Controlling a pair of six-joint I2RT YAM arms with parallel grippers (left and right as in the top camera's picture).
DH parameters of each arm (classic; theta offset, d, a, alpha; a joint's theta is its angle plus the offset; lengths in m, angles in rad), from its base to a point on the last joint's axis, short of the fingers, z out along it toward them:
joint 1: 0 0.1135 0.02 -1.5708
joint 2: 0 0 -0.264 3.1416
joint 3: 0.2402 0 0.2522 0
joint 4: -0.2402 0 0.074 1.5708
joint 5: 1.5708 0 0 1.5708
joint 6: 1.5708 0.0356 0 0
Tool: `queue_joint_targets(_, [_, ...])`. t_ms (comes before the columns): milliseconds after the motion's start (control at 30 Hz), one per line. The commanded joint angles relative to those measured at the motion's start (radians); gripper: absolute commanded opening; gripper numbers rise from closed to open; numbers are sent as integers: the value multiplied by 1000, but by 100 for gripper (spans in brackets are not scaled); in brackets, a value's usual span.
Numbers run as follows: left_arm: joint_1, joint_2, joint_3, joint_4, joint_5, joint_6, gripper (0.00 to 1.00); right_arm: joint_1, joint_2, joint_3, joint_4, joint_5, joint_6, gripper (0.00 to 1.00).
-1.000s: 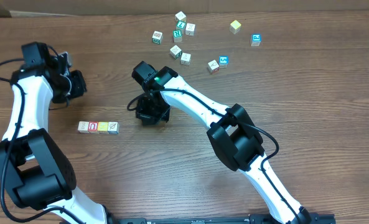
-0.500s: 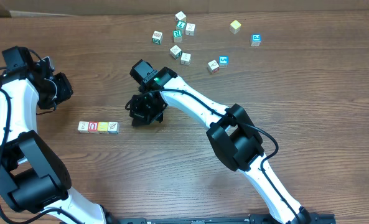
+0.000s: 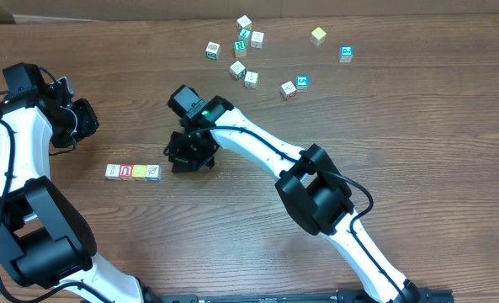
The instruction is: Form a horizontal line
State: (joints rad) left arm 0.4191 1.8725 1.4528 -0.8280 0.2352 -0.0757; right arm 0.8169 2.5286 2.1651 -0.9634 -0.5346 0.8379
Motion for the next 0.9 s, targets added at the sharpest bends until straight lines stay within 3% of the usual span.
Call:
queue_joint_targets(0, [0,8,20,-2,1,-14,4,28,8,-6,43,30,3,4])
queue_joint_targets(633, [-1,8,20,-2,2,-14,4,35,8,-6,77,106,51,4])
queue_joint_targets(767, [-2,6,20,-12,13,-14,4,-17,2,9,-34,237,45,4])
queue_joint_targets(867, [5,-14,21,-24,140,29,4,-67,-40,25,-167,373,44,4])
